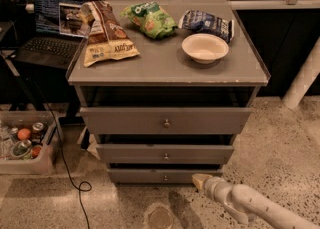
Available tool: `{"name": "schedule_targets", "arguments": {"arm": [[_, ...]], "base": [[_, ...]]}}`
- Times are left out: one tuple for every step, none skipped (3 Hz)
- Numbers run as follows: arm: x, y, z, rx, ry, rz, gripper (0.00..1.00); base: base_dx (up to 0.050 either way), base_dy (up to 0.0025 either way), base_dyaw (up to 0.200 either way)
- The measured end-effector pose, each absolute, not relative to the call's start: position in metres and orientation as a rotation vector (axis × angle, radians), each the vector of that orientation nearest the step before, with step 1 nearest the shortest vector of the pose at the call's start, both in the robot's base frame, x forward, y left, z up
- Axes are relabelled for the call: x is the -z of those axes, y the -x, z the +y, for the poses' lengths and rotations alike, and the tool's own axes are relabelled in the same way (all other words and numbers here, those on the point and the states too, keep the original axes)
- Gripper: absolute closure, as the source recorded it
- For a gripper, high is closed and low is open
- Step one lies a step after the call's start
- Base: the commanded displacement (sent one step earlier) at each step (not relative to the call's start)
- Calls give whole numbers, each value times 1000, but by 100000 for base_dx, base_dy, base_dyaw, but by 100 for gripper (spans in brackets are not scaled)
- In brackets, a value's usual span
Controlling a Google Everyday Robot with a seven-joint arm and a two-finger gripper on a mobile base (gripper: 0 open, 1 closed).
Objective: Open bottom drawer
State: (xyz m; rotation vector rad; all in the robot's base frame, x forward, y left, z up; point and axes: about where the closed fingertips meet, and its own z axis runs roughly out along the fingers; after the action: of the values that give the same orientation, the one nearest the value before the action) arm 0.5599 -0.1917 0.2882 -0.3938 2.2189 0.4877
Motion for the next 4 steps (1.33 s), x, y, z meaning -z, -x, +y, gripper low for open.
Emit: {"name": "schedule_targets", "arguments": {"arm": [[-279, -566, -197, -458, 355, 2219, 100], [-266, -585, -207, -404, 309, 2223, 100], [-259, -616, -216, -355, 255, 2205, 100], [-259, -616, -216, -354, 254, 2205, 100]], "base": [[0, 0, 0], [0, 0, 0], [0, 0, 0], [0, 0, 0]]}}
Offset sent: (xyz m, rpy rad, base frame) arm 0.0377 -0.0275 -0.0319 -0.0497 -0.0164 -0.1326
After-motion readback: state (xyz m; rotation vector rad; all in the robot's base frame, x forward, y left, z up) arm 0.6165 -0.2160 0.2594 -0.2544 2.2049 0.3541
